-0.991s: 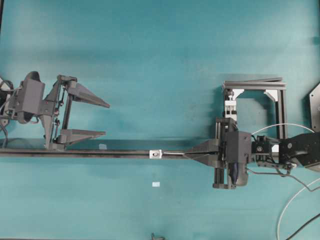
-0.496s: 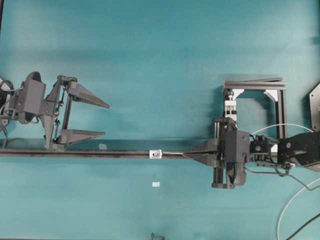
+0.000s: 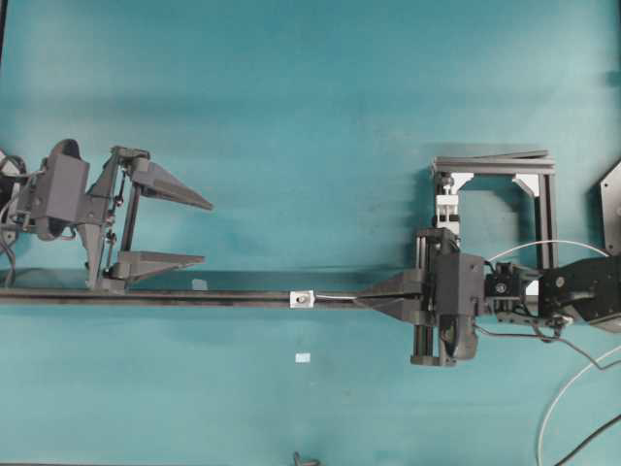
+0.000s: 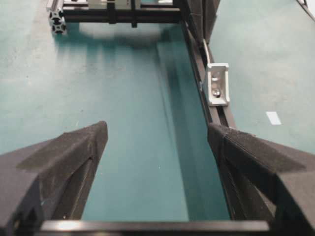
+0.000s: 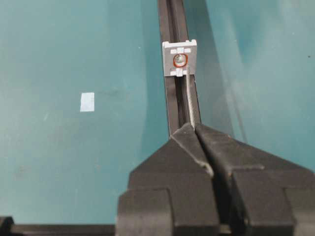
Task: Insert the wire through the hole in the metal fitting marked with a red label.
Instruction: 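Push the wire tip through the red-ringed hole in the bracket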
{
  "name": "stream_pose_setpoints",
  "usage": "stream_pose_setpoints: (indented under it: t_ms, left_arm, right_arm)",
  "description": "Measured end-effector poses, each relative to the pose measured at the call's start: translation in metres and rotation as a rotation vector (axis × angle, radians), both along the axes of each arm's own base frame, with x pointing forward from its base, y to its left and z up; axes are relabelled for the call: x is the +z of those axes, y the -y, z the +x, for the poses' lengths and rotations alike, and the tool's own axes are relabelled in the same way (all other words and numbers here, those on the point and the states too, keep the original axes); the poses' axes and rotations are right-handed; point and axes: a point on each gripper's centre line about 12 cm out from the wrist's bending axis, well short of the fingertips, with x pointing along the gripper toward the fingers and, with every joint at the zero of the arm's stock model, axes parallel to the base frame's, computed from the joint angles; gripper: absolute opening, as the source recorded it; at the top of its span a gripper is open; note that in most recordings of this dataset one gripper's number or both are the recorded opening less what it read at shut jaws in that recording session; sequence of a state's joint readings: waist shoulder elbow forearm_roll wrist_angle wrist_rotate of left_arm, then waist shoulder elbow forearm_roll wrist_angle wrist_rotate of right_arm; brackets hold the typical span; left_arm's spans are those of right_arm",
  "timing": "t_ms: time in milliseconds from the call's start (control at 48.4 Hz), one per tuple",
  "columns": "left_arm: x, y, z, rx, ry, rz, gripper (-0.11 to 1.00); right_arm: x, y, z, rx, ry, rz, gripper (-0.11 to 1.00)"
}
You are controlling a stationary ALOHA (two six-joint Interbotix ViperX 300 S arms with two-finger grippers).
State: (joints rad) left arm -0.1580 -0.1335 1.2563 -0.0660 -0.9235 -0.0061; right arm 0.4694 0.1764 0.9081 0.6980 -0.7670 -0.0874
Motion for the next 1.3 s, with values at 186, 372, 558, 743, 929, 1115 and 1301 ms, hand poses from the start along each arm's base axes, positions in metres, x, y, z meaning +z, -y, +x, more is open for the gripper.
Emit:
stream_pose_setpoints:
  t_ms: [186,372,558,743,929,1115,1301]
  left_arm:
    - [0.0000,-0.0001,0.0000,0.001,0.000,-0.001,0.55]
    - [0.0000,-0.0001,0.0000,0.001,0.000,-0.001,0.55]
    - [0.0000,-0.0004,0.0001,0.002,0.000,0.000,0.55]
    - [0.0000,0.0000,0.0000,0.000,0.000,0.000,0.55]
    - [0.0016,-0.0002,-0.0001,0.001,0.006,-0.002,0.55]
    - [0.0015,0.0000,-0.0003,0.000,0.001,-0.001,0.55]
    - [0.0014,-0.0002,-0.0003,0.001,0.000,-0.001,0.55]
  right_arm:
    - [0.0000,-0.0004,-0.0002,0.000,0.000,0.001,-0.01]
    - [0.0004,-0.0002,0.0004,0.000,0.001,0.001,-0.01]
    - [0.0011,-0.0006,0.0013,0.001,0.004,0.001,-0.01]
    - [0.0001,-0.0018,0.0036,0.001,0.004,-0.001,-0.01]
    - [-0.0002,-0.0025,0.0052,0.000,0.005,0.001,-0.01]
    - [0.0010,-0.0038,0.0063,0.003,0.009,0.002,-0.01]
    - [0.0025,-0.0041,0.0081,0.001,0.015,0.005,-0.01]
